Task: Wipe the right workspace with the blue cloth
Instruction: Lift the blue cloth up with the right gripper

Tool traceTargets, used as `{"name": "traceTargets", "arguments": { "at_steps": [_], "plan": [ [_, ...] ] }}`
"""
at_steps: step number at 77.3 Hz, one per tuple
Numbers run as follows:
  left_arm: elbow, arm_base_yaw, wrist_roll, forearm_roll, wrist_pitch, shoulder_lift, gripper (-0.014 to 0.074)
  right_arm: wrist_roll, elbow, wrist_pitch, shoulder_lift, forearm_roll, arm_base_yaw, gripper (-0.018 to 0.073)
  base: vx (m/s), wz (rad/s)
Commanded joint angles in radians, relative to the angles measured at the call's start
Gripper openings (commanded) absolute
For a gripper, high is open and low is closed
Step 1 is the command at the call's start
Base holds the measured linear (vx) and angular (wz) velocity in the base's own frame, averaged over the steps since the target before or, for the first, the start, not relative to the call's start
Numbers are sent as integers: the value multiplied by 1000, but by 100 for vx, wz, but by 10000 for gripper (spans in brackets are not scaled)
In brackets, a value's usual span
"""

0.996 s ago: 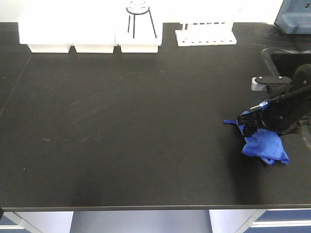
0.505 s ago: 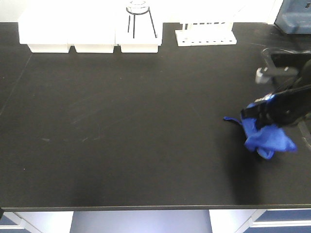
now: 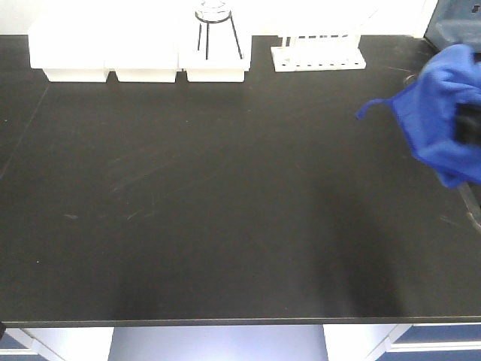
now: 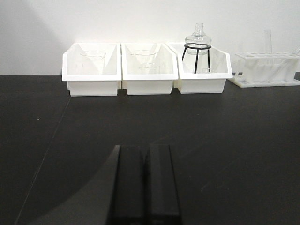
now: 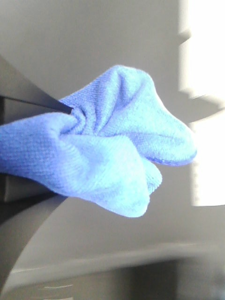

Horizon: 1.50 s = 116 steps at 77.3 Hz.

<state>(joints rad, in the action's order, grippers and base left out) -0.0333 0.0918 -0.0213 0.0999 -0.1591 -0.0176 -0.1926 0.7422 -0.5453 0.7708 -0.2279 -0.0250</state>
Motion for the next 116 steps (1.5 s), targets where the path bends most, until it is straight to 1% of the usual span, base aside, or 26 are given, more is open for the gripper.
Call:
{"name": "traceTargets", "arguments": {
  "at_steps": [1, 7, 14, 21, 26, 28, 29, 34, 47, 116],
  "plan": [
    [25, 0, -1, 3, 85, -10, -6, -28, -66, 136, -146, -11, -1, -4, 0, 0],
    [25, 0, -1, 3, 85, -10, -6, -28, -151, 172, -296, 11, 0, -4, 0, 0],
    [25, 0, -1, 3, 85, -10, -6, -31, -233, 202, -440, 73, 0, -4, 0, 0],
    [25, 0, -1, 3, 85, -10, -6, -31, -302, 214, -549, 121, 0, -4, 0, 0],
    [25, 0, -1, 3, 85, -10, -6, -30, -342, 214, -595, 134, 0, -4, 0, 0],
    [25, 0, -1, 3, 85, -10, -6, -30, -349, 214, -603, 140, 0, -4, 0, 0],
    [25, 0, -1, 3, 85, -10, -6, -32, -405, 218, -605, 159, 0, -4, 0, 0],
    [25, 0, -1, 3, 85, -10, -6, -32, -416, 216, -601, 165, 0, -4, 0, 0],
    [25, 0, -1, 3, 85, -10, -6, -13, -416, 215, -600, 161, 0, -4, 0, 0],
    [25, 0, -1, 3, 85, -10, -6, -13, -416, 208, -612, 164, 0, -4, 0, 0]
  ]
}}
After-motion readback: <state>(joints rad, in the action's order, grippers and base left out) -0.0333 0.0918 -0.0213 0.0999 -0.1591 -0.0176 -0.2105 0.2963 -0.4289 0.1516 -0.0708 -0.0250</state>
